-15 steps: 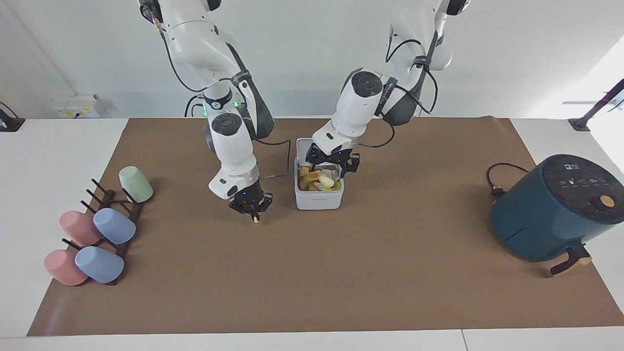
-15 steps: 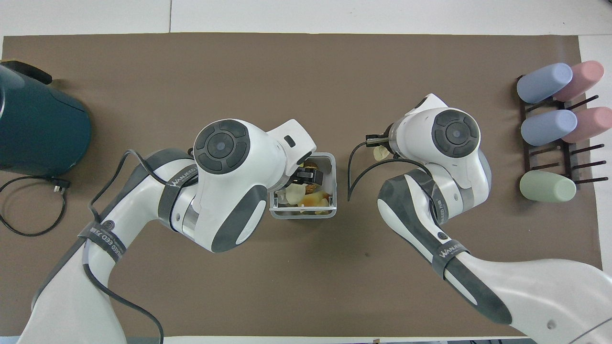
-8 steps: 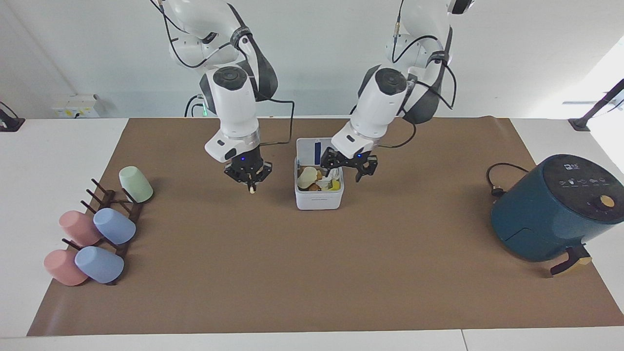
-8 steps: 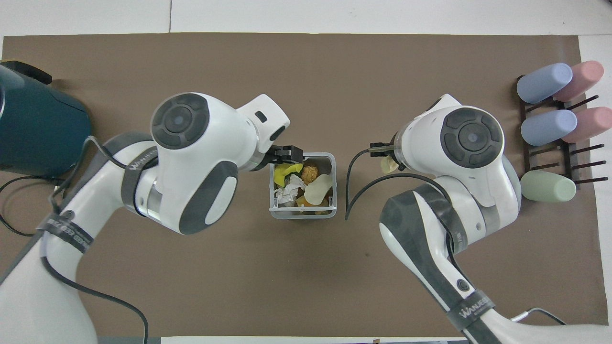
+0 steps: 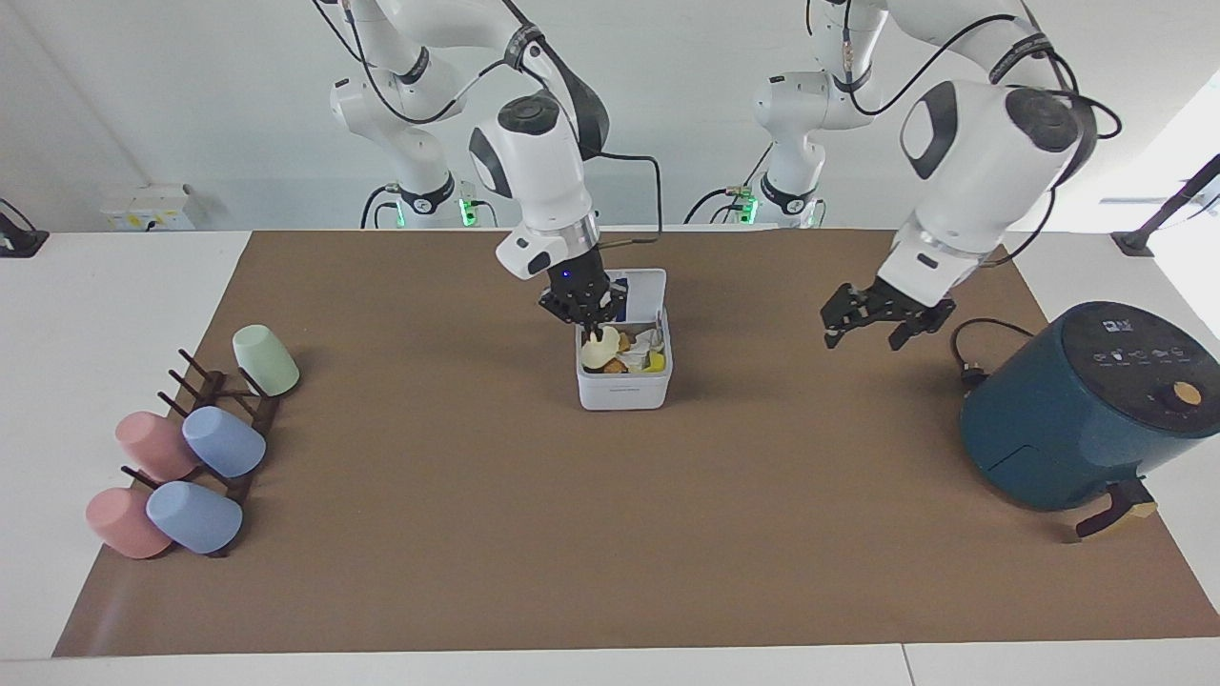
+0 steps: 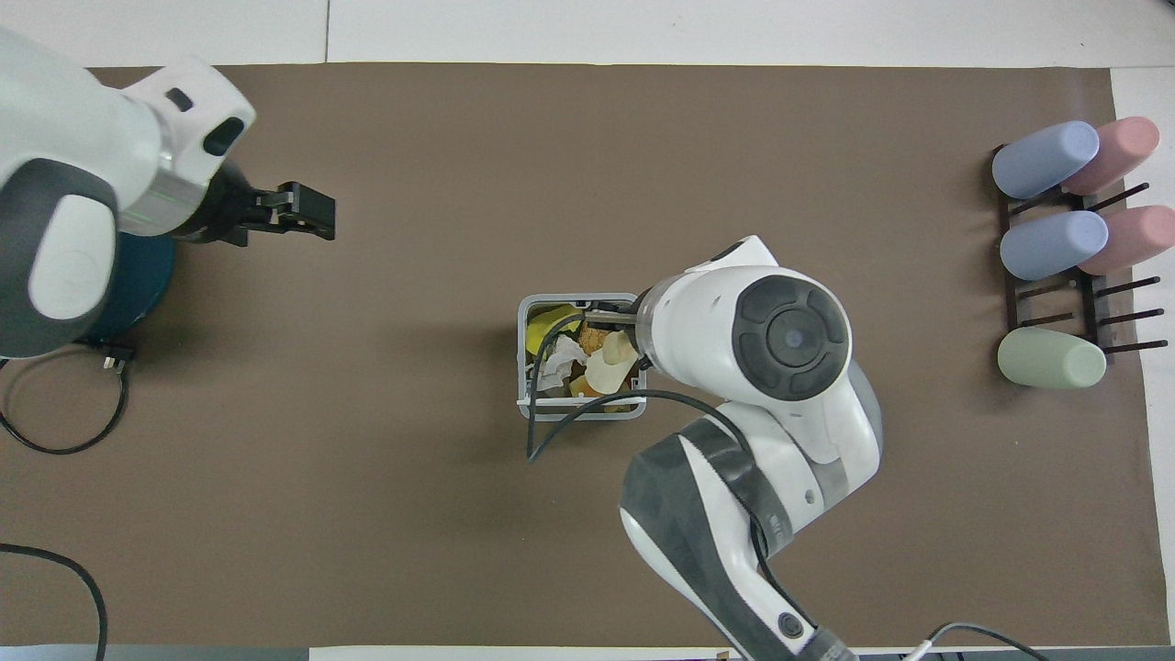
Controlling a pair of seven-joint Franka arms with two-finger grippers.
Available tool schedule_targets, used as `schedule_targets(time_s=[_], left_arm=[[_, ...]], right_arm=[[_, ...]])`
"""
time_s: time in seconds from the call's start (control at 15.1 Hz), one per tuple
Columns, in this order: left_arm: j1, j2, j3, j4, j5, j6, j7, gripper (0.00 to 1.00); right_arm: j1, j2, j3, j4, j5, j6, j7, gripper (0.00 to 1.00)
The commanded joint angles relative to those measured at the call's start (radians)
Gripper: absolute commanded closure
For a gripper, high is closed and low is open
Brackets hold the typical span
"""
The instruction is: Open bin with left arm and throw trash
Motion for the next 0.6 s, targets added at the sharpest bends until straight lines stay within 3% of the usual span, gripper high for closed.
schedule_targets(time_s=[0.0, 0.07, 0.13, 0.2, 0.53], left_arm=[[0.045, -0.088, -0.011, -0.008, 0.021, -0.129, 0.043, 0.0], [0.045, -0.119, -0.011, -0.009, 0.039, -0.166, 0.041, 0.0], [0.045, -0.139, -0.009, -0.009, 0.057, -0.197, 0.046, 0.0], [0.045, -0.16, -0.005, -0.011, 0.067, -0.235, 0.05, 0.0], [0.044, -0.228, -0.005, -0.109, 0.068, -0.223, 0.053, 0.0]], right_arm=[[-0.009, -0.002, 0.001, -0.024, 0.018, 0.03, 0.001, 1.0], [-0.008, -0.004, 0.001, -0.027, 0.018, 0.03, 0.001, 1.0], [-0.008, -0.005, 0.001, -0.03, 0.018, 0.031, -0.001, 0.55], [-0.008, -0.005, 0.001, -0.033, 0.018, 0.036, 0.004, 0.01], [-0.006, -0.004, 0.001, -0.032, 0.017, 0.045, -0.004, 0.0]])
